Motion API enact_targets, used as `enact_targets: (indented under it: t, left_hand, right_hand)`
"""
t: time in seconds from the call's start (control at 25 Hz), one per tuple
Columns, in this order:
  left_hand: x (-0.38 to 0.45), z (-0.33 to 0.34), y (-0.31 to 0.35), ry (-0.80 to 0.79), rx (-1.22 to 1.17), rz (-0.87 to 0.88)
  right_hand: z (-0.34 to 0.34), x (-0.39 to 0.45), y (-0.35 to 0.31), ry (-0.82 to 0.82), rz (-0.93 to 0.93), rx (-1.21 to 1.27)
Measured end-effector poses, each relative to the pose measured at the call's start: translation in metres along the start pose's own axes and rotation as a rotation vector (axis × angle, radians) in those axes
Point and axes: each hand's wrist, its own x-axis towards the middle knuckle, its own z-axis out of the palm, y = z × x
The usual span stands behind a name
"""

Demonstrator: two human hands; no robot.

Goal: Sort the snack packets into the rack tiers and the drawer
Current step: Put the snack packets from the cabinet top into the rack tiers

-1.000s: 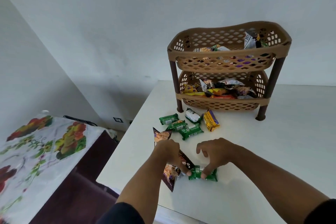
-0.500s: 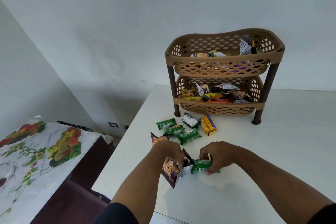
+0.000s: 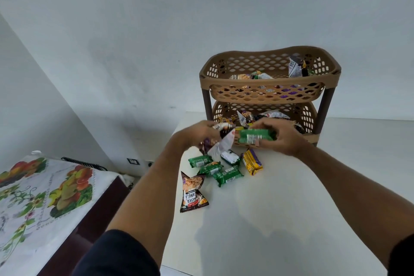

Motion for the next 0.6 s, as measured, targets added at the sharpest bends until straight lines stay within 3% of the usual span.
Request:
enact_targets:
  t: [0.16,0.32,0.44,0.6]
  left_hand:
    - [-0.005,-0.038,0.045,0.181,-0.155,0.122]
    - [0.002,-0.070,0.090,0.414,-0.189,0.219]
    - [0.022,-0.083,0.118,0.536,-0.163,0.134]
    - [0.044,-0.088,0.144,0.495,-0.282,-0.035]
  right_hand:
    - [-0.037,0.031,-0.035,0.262,-0.155,0.002]
    - [-0.071,0.059,-0.060,0.464,-0.096,0.009]
    - [-0.093,0.079,-0.070,0.603,0.011,-0.074]
    - [-0.108,0.096,-0.062,0.677,0.197,-0.014]
